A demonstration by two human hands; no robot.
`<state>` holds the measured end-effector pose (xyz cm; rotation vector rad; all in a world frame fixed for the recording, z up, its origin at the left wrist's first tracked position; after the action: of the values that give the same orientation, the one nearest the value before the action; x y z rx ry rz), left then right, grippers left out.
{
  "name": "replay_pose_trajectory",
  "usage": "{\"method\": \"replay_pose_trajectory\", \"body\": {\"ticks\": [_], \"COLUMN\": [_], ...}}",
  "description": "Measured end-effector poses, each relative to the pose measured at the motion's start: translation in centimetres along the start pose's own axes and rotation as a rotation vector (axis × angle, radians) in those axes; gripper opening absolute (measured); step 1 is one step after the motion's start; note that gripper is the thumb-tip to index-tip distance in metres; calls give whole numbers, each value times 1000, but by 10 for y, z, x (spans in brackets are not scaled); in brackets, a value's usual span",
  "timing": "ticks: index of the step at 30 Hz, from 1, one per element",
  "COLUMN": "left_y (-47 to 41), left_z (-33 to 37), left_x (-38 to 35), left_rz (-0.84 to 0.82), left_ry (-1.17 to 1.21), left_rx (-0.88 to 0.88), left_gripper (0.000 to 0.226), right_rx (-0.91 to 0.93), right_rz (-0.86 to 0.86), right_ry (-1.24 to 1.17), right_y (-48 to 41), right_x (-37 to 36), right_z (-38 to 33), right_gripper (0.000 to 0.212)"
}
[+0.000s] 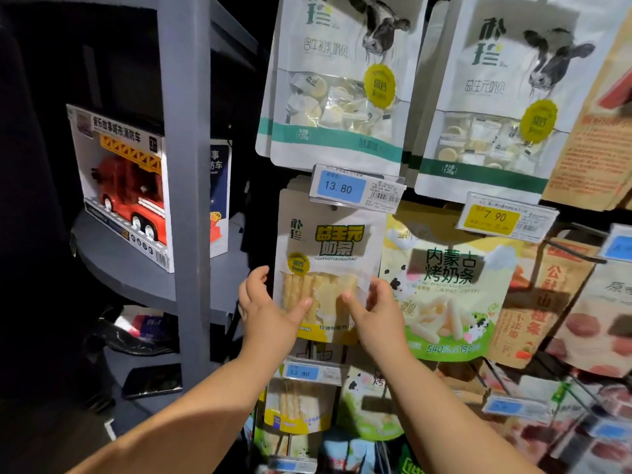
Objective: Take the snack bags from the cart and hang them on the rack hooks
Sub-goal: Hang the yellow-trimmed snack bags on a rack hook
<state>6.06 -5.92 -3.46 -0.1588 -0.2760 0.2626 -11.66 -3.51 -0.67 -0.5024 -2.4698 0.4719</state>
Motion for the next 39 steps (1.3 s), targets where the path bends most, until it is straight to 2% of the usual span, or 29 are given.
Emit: {"method": "replay_pose_trajectory", "body": {"ticks": [3, 5, 10, 14, 19, 22, 24, 31, 36, 39], "left_y": [11, 18, 51, 102, 205, 276, 319, 446, 493, 513], "left_z": [8, 13, 21, 20, 17, 14, 12, 3, -4, -20], "left_x": [-3, -13, -63, -118, -190, -227, -249, -322, -355, -363], "left_rz": [34, -46, -398, -715, -1169, -1429, -1546, -1705, -1586, -1676], "left_ry": [-29, -43, 61, 84, -23, -138, -207, -444, -601, -769], "left_rx": [-92, -143, -154, -133, -149, -201, -249, -430, -769, -895], "left_gripper": [69, 55, 36, 29, 31, 28, 23, 23, 29, 34], "right_rx": [10, 31, -27, -191, -460, -601, -706, -972, -1081, -1126], "right_rz": [92, 138, 235, 297, 432, 572, 617, 733, 681, 639], "right_ry": [-29, 3, 85, 175, 292, 374, 401, 426, 442, 448], "right_y": [11, 21, 63, 118, 213, 279, 321, 446, 506, 532], "right_x": [9, 16, 46, 93, 179, 235, 267, 363, 396, 408], "right_z": [-3, -2, 24, 64, 119, 141, 154, 196, 219, 229], "right_gripper": [27, 26, 22, 14, 20, 13, 8, 14, 17, 18]}}
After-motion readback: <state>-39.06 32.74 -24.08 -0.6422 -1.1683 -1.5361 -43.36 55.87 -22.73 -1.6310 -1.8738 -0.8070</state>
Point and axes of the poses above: each hand's wrist, its own y-axis away from the middle knuckle, its own x-axis out of the back of the hand, z = x × y, the point moved 4 cm from there along -y, towards the middle knuckle, and after that the axes turned 7 degrees about x, right-handed, at the moved point
